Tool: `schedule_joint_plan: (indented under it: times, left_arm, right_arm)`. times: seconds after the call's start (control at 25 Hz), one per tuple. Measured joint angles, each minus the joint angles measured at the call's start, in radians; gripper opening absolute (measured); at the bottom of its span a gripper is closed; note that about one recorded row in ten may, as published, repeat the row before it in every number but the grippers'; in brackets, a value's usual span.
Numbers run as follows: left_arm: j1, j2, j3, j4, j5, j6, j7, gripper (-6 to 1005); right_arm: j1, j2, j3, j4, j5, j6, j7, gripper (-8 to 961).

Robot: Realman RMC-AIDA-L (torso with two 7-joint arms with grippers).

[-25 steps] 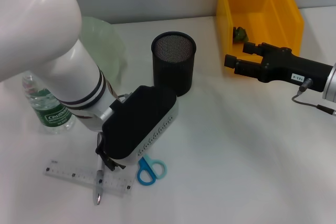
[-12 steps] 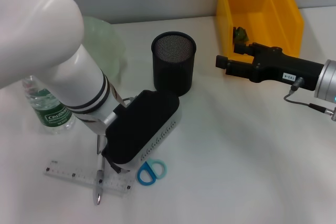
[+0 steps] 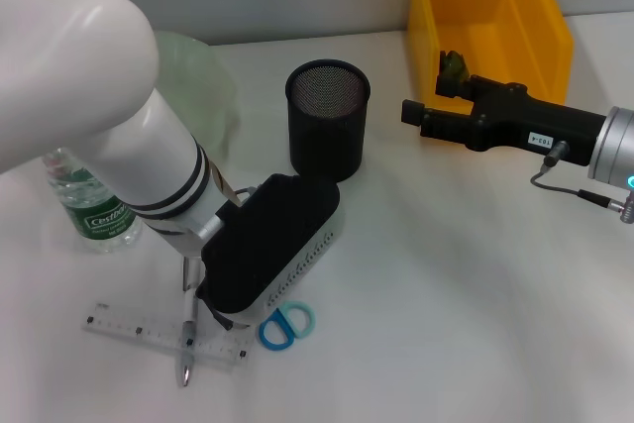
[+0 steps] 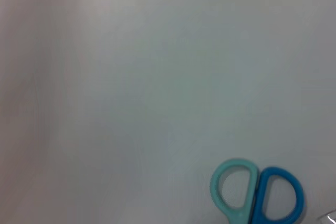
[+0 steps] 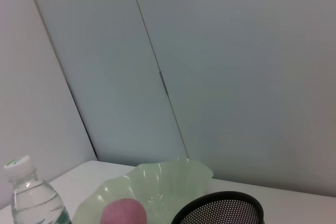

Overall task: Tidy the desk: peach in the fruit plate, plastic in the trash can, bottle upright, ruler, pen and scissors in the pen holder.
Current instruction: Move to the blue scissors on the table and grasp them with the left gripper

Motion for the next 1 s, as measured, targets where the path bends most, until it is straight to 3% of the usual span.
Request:
schedule_joint_plan:
  times: [1.0]
  left_arm:
    - [0.001, 0.0, 0.022, 0.003, 0.003, -0.016, -0.012, 764]
  right_arm:
    - [0.002, 0.002, 0.0, 0.0, 0.001, 0.0, 0.0, 816]
